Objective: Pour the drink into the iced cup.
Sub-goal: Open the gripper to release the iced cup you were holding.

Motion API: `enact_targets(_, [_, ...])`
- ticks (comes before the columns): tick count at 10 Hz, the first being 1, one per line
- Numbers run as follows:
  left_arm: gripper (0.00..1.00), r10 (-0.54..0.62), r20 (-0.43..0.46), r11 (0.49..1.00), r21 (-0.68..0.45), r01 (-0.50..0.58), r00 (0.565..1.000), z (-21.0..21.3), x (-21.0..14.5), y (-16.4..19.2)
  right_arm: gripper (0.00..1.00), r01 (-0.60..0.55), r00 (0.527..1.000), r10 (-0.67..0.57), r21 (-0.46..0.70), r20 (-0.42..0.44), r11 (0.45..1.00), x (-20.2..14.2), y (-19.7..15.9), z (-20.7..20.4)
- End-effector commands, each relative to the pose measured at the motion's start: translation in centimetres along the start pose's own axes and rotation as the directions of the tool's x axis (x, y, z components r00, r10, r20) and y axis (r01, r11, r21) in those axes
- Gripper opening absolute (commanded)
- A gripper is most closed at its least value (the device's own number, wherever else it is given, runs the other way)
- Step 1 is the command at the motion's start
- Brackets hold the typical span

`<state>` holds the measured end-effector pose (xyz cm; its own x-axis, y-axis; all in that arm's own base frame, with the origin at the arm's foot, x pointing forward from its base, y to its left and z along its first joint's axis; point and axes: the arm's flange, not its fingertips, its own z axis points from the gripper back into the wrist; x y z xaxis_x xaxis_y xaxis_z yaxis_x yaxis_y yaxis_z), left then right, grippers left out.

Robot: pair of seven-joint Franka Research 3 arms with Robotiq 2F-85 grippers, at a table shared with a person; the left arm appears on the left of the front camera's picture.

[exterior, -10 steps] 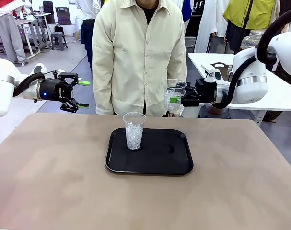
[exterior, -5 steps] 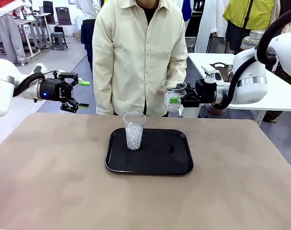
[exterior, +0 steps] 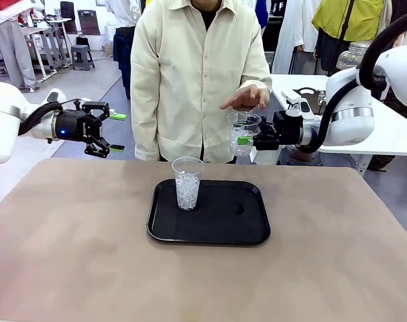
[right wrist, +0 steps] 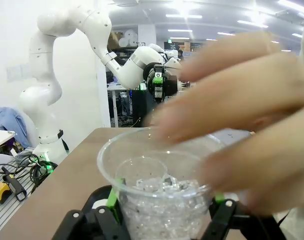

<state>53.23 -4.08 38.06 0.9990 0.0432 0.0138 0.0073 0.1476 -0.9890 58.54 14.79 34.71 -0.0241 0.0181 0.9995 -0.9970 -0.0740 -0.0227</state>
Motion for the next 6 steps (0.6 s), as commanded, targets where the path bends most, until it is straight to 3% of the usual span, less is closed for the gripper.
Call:
enact_targets(1, [1.0, 0.01, 0.011, 1.0, -0.007, -0.01, 1.0, 0.03, -0.02, -0.24, 0.81, -0.014, 1.0, 0.014, 0.001, -0.001, 1.0, 0.29, 0.15, -0.08])
enact_targets(6, [1.0, 0.01, 0.011, 1.0, -0.007, -0.01, 1.0, 0.03, -0.02, -0.24, 0.81, -0.014, 1.0, 0.014, 0.001, -0.001, 1.0, 0.29, 0.15, -0.08])
